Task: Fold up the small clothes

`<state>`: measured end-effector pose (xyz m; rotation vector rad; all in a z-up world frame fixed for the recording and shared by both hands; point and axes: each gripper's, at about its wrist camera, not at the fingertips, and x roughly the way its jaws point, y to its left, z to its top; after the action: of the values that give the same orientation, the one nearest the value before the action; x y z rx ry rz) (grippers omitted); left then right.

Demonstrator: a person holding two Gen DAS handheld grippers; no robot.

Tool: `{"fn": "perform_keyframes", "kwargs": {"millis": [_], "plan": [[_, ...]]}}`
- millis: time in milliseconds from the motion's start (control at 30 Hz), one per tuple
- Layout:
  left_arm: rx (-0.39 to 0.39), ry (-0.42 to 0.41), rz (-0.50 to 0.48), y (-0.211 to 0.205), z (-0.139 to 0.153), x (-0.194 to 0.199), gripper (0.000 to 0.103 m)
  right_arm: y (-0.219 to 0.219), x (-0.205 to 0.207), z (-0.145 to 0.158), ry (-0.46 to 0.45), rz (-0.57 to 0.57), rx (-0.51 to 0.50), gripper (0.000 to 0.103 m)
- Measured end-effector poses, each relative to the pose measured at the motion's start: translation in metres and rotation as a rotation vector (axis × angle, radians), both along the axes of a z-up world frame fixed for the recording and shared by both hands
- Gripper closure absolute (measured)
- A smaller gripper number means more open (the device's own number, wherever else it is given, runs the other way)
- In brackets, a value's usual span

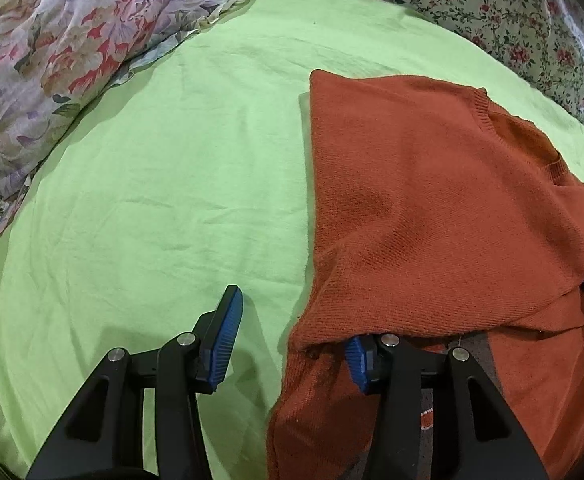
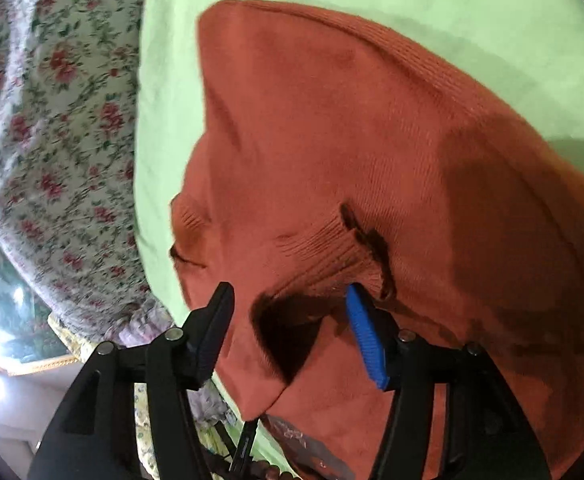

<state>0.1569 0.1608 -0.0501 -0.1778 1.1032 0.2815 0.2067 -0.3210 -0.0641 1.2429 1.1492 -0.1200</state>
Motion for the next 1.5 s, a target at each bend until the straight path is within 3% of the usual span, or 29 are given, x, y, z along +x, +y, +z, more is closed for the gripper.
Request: {"fn": "perform_keyframes", "kwargs": {"millis": [33, 67, 100, 133, 200, 300, 400, 467, 533, 700, 767, 1100, 1300, 1400, 1467, 1500], "plan": [[-0.003, 0.000, 0.002, 0.001, 0.000, 0.000, 0.053, -0.001, 0.000, -0.001, 0.007, 0.000, -0.006, 0.056], [-0.003, 0.000, 0.003, 0.001, 0.000, 0.000, 0.053, -0.002, -0.001, -0.002, 0.012, 0.006, -0.020, 0.077], [-0.001, 0.002, 0.002, 0.001, 0.000, 0.000, 0.053, -0.002, -0.001, -0.001, 0.011, 0.024, -0.042, 0.090], [0.002, 0.004, 0.001, 0.000, 0.000, 0.000, 0.053, -0.001, 0.001, 0.001, -0.004, 0.049, -0.066, 0.098], [0.006, 0.007, 0.000, -0.001, -0.001, 0.001, 0.053, -0.001, 0.002, 0.012, -0.053, 0.072, -0.118, 0.100], [0.013, 0.010, -0.006, -0.004, -0.001, 0.002, 0.053, 0.002, 0.007, 0.049, -0.215, 0.116, -0.221, 0.101], [0.012, 0.011, -0.014, -0.006, 0.000, 0.003, 0.053, 0.015, 0.007, 0.102, -0.459, 0.208, -0.366, 0.101], [0.012, 0.013, -0.013, -0.007, 0.000, 0.002, 0.053, 0.013, 0.001, 0.110, -0.505, 0.242, -0.389, 0.101], [0.004, 0.013, -0.012, -0.006, 0.000, 0.002, 0.053, 0.006, -0.005, 0.097, -0.462, 0.263, -0.401, 0.101], [0.003, 0.021, -0.017, -0.007, 0.000, 0.004, 0.052, -0.020, -0.027, 0.033, -0.233, 0.256, -0.411, 0.101], [-0.008, 0.024, -0.011, -0.005, 0.000, 0.005, 0.052, -0.022, -0.031, 0.025, -0.215, 0.254, -0.413, 0.101], [-0.042, 0.059, -0.021, -0.002, 0.000, 0.003, 0.051, -0.009, -0.019, 0.024, -0.131, 0.341, -0.513, 0.100], [-0.078, 0.094, -0.064, -0.009, 0.009, -0.030, 0.052, -0.001, -0.041, 0.053, -0.152, 0.405, -0.503, 0.099], [-0.089, 0.138, -0.097, -0.019, 0.009, -0.056, 0.052, 0.005, -0.070, 0.070, -0.181, 0.436, -0.494, 0.088], [-0.051, 0.178, -0.131, -0.033, 0.007, -0.074, 0.048, 0.008, -0.088, 0.077, -0.181, 0.445, -0.496, 0.060], [-0.046, 0.194, -0.144, -0.040, 0.006, -0.082, 0.047, 0.010, -0.100, 0.080, -0.186, 0.445, -0.503, 0.056]]}}
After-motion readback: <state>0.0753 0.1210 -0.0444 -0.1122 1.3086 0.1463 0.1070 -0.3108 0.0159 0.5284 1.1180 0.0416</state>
